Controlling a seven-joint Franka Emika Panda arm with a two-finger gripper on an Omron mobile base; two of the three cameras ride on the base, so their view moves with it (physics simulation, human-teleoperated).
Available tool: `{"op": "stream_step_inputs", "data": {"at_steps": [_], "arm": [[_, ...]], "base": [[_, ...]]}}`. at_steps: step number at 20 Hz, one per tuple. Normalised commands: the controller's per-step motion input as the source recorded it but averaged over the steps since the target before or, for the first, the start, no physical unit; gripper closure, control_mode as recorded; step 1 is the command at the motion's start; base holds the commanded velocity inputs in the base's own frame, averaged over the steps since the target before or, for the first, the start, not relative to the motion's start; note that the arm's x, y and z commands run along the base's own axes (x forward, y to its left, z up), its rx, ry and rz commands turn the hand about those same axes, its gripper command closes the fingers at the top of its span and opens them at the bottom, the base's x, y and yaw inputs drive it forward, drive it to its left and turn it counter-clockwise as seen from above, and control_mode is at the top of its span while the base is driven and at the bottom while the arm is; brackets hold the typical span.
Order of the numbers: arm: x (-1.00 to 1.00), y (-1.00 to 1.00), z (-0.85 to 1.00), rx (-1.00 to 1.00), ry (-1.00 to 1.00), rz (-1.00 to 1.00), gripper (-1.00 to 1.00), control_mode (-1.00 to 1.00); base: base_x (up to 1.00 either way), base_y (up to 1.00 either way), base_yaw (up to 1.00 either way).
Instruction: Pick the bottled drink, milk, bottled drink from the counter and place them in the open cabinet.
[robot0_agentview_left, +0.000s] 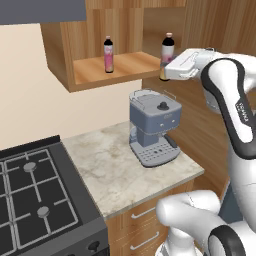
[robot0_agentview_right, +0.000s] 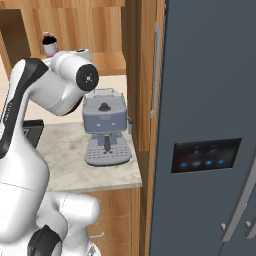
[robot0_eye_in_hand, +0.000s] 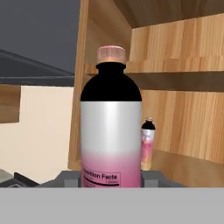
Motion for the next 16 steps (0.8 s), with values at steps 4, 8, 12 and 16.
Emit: {"op": "stream_step_inputs", "data": {"at_steps": [4,8,12,16], "arm": [[1.0,0.0,0.0,0.0,0.11,0.0,1.0,-1.0],[1.0,0.0,0.0,0.0,0.09,-0.01,1.0,-1.0],[0.94,0.0,0.0,0.0,0.04,-0.03,1.0,-1.0],[0.41,0.01,-0.16,0.0,-0.03,-0.04,1.0,-1.0]], "base": [[0.0,0.0,0.0],[0.0,0.0,0.0],[0.0,0.0,0.0],[0.0,0.0,0.0]]}}
